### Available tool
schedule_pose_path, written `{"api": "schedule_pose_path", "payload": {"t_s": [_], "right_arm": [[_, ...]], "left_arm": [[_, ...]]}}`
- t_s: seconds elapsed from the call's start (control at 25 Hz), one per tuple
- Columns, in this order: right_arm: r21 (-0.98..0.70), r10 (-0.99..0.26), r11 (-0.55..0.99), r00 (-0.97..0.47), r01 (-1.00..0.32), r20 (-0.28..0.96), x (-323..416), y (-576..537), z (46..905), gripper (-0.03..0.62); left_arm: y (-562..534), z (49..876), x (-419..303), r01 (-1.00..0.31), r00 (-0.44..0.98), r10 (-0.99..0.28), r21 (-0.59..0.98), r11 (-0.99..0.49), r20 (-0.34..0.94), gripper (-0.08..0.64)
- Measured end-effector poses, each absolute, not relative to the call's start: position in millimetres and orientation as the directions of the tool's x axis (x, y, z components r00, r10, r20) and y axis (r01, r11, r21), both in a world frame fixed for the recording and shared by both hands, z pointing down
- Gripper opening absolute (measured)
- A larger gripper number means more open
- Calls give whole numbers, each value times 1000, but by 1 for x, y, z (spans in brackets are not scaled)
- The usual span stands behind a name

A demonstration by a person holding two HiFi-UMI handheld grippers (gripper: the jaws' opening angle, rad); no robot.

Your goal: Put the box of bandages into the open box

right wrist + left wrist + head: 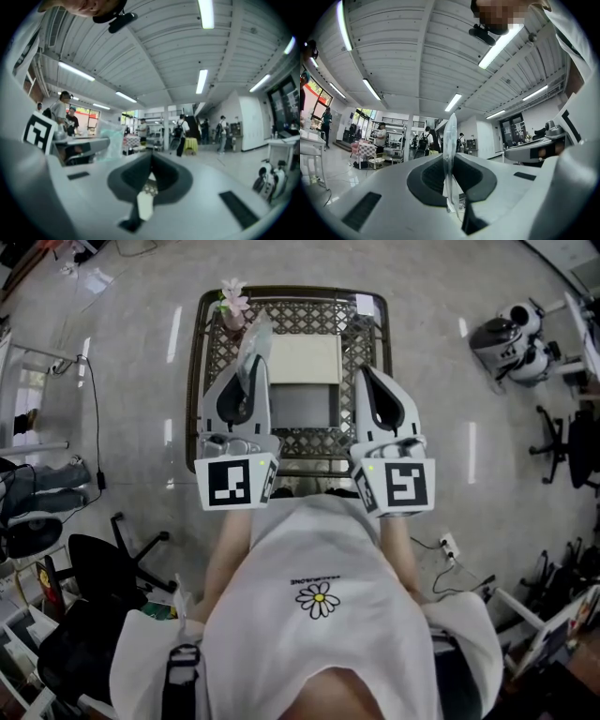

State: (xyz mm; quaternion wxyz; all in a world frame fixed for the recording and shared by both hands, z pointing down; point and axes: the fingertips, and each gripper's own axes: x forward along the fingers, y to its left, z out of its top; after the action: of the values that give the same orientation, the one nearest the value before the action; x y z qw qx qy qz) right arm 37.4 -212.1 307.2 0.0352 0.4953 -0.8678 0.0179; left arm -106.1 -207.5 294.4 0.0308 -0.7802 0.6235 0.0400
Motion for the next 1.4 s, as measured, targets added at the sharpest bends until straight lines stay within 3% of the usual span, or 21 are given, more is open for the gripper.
{"api": "schedule_pose_path", "payload": {"t_s": [0.24, 0.76, 1.16, 1.4], "right_arm": [[-1, -850, 520, -518, -854, 93, 34, -206, 313, 29], [-68, -823, 540, -544, -839, 162, 23, -194, 338, 29], [-95, -842, 501, -510, -860, 179, 36, -199, 346, 30], [-126, -847, 476, -492, -870, 199, 42, -196, 357, 29]], "left_arm": [[-212, 310, -105, -971, 223, -972, 77, -228, -69, 44], [-230, 398, -99, -952, 242, -952, -144, -271, 190, 44], [-243, 465, -82, -804, 303, -875, -392, -447, 377, 44], [-241, 504, -74, -711, 327, -828, -459, -533, 455, 44]]}}
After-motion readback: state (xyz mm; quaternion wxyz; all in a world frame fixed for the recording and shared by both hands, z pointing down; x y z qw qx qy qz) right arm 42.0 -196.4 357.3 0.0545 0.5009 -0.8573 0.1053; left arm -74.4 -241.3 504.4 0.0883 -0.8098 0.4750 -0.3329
